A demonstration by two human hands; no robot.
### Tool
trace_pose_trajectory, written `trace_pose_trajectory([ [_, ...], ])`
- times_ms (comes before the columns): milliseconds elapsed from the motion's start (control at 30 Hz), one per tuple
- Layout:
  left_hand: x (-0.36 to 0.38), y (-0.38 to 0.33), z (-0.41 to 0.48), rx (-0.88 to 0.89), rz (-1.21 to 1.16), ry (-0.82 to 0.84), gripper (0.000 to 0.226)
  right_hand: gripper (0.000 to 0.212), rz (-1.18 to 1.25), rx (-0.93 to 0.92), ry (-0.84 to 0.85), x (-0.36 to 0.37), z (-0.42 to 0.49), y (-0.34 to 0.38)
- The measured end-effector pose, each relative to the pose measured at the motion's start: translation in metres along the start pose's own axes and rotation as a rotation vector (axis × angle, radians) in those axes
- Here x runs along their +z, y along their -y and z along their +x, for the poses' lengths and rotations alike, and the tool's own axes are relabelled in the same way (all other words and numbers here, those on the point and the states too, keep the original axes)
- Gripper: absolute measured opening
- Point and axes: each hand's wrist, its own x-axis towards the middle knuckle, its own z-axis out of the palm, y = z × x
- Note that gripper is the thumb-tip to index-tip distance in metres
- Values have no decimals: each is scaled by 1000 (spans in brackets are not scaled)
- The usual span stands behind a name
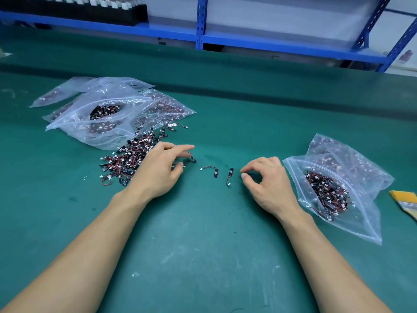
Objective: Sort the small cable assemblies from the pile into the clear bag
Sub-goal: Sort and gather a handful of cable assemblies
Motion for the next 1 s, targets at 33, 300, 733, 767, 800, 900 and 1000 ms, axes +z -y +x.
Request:
trace_pose_trajectory([
  [33,-2,3,0,-12,16,-1,54,6,1,1,1,0,0,0],
  [300,-5,1,0,123,94,87,52,6,13,5,9,1,0,1],
  [733,-18,18,4,19,335,9,18,6,1,-1,1,2,0,-4],
  [767,-19,20,4,14,360,-2,14,5,1,1,-5,2,0,-4],
  [800,-20,22,5,8,380,-11,11,5,2,4,-10,2,0,-5],
  [900,-21,23,5,-2,398,-12,9,6,12,19,-16,2,0,-7],
  [1000,-21,20,6,33,350,-67,9,7,47,45,-24,2,1,-9],
])
